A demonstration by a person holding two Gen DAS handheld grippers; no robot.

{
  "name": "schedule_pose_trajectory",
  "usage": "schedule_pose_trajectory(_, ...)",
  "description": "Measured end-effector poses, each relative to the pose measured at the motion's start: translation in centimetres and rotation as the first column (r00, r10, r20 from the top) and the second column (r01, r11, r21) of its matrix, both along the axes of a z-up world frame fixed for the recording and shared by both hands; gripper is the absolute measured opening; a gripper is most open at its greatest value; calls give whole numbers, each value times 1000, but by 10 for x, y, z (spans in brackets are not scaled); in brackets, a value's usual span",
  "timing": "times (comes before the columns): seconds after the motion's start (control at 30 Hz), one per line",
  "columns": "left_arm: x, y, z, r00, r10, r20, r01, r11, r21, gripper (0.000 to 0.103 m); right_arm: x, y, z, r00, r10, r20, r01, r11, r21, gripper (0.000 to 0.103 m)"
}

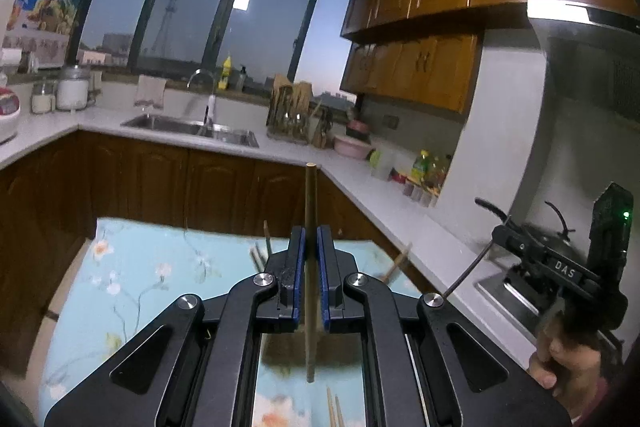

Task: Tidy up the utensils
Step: 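Lift both chopsticks up over the wooden holder, then lower both chopsticks into the holder and open both tools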

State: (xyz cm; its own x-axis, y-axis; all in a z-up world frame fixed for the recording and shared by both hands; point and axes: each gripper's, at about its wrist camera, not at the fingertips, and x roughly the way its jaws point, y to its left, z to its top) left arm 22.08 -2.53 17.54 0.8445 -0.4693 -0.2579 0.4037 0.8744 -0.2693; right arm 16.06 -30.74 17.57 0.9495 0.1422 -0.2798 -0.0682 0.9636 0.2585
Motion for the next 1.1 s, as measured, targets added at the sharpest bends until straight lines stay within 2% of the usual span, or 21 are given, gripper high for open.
schedule_pose_trajectory(0.17, 29, -11, 10, 998, 33, 43, -33, 999, -19, 5, 33, 0, 7, 1000, -18, 23, 19, 1000, -9, 4)
schedule_pose_trajectory(0.33, 57, -21, -2, 995, 83, 48, -81, 996, -30, 5, 57, 2, -3, 999, -31, 20, 31, 999, -15, 4)
schedule_pose_trajectory(0.67, 73, -41, -73, 995, 95, -41, -95, 995, -1, 5, 70, 10, -56, 999, -37, -29, 37, 999, -8, 4)
schedule_pose_trajectory(0.83, 77, -45, -90, 993, 83, -85, -81, 996, 25, 6, 76, 6, -81, 995, -29, -92, 31, 999, 26, 5)
schedule_pose_trajectory(1.1, 81, -45, -107, 987, 64, -147, -59, 998, 38, 6, 84, -1, -96, 989, -28, -147, 36, 998, 54, 5)
